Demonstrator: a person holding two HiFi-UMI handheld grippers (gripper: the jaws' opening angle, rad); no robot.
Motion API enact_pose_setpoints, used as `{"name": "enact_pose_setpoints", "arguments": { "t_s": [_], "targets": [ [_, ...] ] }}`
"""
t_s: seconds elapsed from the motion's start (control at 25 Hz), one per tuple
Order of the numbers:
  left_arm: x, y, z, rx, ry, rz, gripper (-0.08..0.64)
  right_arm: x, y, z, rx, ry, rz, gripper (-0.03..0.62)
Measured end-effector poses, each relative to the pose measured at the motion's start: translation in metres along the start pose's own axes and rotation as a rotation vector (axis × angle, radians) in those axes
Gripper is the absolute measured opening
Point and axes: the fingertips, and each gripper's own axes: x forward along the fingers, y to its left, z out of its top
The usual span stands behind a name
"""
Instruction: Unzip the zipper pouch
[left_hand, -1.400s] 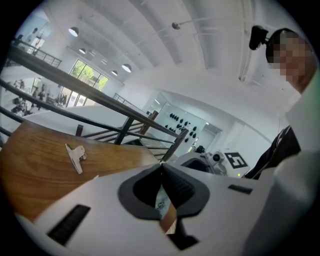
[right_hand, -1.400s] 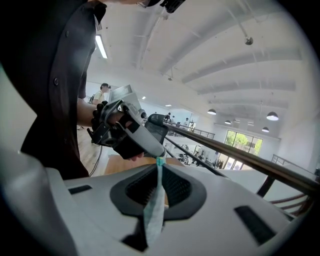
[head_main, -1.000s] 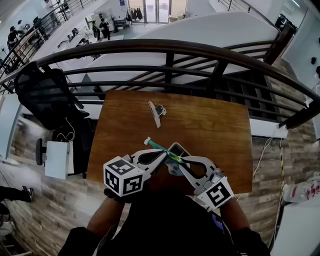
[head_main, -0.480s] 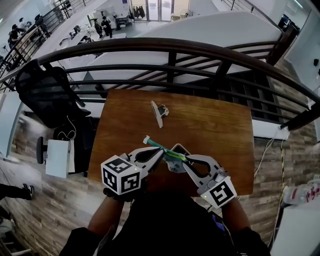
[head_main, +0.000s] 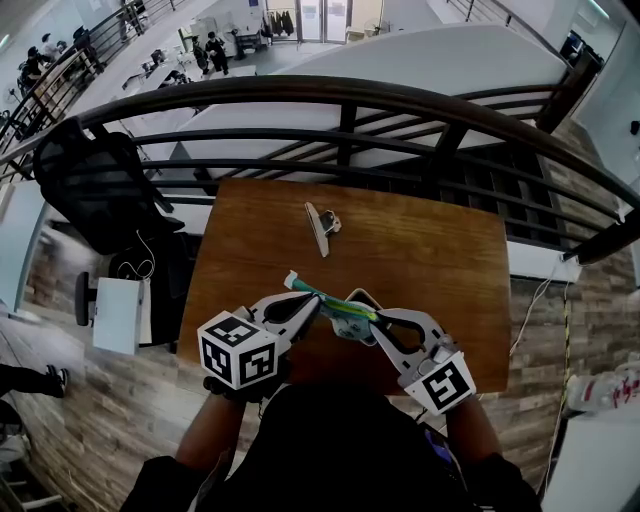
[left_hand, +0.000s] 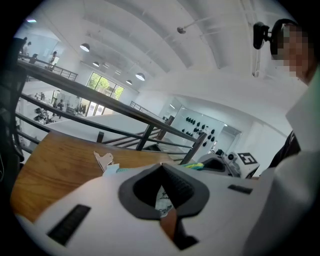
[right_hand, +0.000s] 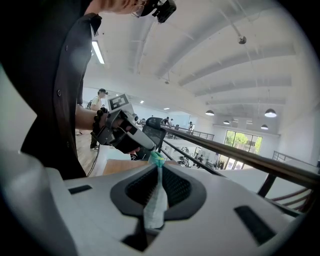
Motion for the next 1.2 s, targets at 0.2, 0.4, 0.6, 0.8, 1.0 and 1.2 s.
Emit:
{"name": "enact_pose_setpoints", "arguments": {
  "t_s": [0.2, 0.4, 0.6, 0.8, 1.0, 1.2],
  "targets": [
    [-0.005, 0.005, -0.001, -0.001, -0.009, 0.028, 0.014, -0.002, 0.000, -0.001, 0.001, -0.010, -0.011, 0.026],
    [-0.010, 0.014, -0.002, 0.006, -0.012, 0.060, 0.014, -0.008, -0.004, -0.004, 0.010, -0.017, -0.032, 0.026],
    [-0.017, 0.020, 0.001, -0.009, -0.026, 0.074, 0.014, -0.010, -0.003, -0.004, 0.010, -0.006, -0.039, 0.026],
    [-0.019, 0.019, 0.001, -0.003, -0.029, 0.079, 0.014, -0.013, -0.002, -0.004, 0.007, -0.006, -0.044, 0.026],
    [-0.022, 0.027, 0.003, -0.013, -0.042, 0.103, 0.014, -0.015, -0.004, -0.003, 0.011, -0.018, -0.059, 0.025],
    [-0.027, 0.032, 0.007, -0.018, -0.051, 0.119, 0.014, -0.014, -0.004, -0.002, 0.003, -0.008, -0.054, 0.025]
  ]
}}
